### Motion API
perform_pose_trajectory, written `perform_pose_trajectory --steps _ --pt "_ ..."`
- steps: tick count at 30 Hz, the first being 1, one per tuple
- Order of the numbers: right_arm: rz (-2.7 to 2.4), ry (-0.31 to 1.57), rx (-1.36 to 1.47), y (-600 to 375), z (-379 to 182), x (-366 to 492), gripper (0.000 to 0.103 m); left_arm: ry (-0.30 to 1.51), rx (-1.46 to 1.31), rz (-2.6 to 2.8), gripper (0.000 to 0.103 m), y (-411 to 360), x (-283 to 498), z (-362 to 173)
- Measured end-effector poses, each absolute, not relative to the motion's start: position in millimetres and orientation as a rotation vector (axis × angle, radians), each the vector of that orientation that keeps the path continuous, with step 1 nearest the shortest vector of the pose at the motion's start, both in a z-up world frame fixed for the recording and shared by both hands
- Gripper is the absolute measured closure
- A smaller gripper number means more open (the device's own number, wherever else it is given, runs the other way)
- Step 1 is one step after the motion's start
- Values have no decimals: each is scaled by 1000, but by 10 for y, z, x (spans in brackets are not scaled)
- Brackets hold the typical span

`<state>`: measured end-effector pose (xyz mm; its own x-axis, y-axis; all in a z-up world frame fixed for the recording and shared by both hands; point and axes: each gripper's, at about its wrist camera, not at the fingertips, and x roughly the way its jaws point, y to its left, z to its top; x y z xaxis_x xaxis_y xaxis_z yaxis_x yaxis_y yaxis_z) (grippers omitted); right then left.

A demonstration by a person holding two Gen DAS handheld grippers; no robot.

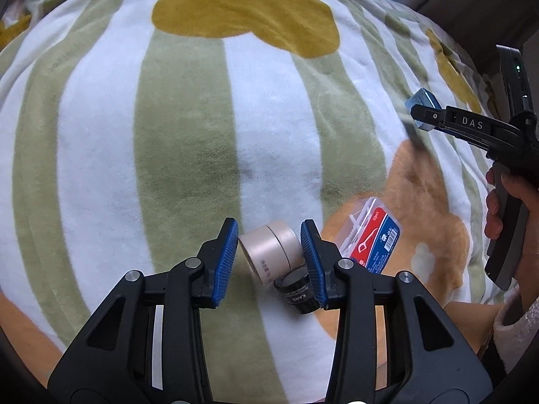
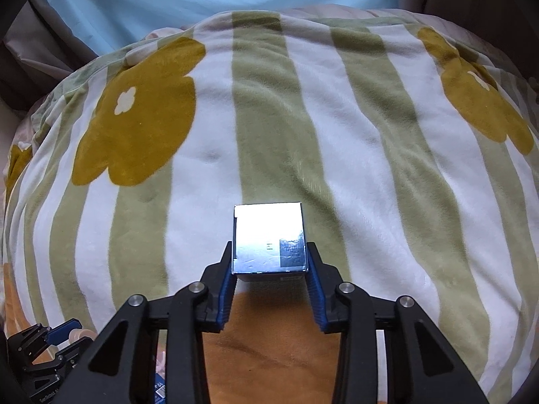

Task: Organize objects
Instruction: 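Grasp the tan tape roll with the left tool while the right tool grasps the small white box, then carry tape roll and white box into the cardboard box with both tools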

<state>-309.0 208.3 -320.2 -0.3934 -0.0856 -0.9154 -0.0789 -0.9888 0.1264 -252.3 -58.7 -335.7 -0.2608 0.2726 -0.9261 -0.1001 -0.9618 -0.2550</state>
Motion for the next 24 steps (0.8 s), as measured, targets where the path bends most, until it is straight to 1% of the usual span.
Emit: perform_pose_trajectory --steps 6,13,21,24 --pt "-2605 -246 1666 2049 -2890 -3018 68 -254 -1676 2346 67 -570 -2501 -3017" --pt "-2588 -247 1572 2034 -2459 -2793 68 -254 -1571 2397 67 -540 -2308 -2513" --pt "-2555 -137 1455 1990 -1931 -2256 68 -242 -1472 2444 67 -427 -1797 -2012" --pt "-2537 -128 1418 2008 -1768 -1999 68 -249 -1450 2459 67 -379 -1545 -1868"
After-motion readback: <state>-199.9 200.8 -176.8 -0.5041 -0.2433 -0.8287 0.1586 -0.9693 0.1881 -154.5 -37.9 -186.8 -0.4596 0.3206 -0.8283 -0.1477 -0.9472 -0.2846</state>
